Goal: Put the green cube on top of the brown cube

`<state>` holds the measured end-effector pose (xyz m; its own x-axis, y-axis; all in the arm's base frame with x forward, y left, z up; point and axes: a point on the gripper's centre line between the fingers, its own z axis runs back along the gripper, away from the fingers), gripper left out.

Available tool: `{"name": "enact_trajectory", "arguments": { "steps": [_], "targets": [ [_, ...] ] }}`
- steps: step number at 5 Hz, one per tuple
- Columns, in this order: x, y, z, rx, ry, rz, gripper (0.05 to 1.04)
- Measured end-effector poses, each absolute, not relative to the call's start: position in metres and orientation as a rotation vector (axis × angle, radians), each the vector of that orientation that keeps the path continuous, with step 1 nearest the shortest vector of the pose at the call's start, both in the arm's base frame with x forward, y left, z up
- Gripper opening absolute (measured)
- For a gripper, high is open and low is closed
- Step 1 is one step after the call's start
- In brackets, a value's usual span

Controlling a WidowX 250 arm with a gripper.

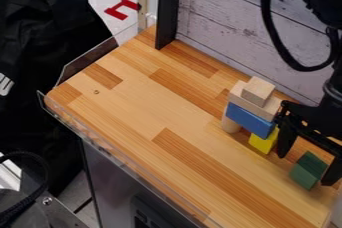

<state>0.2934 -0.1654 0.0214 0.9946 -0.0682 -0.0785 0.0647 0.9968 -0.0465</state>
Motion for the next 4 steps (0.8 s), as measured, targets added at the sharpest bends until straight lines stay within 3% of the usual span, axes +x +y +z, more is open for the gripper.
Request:
{"name": "enact_trajectory", "arguments": {
  "steps": [4],
  "targets": [
    [0.306,-0.169,0.002,-0.067,0.117,-0.062,0.999]
  ]
}}
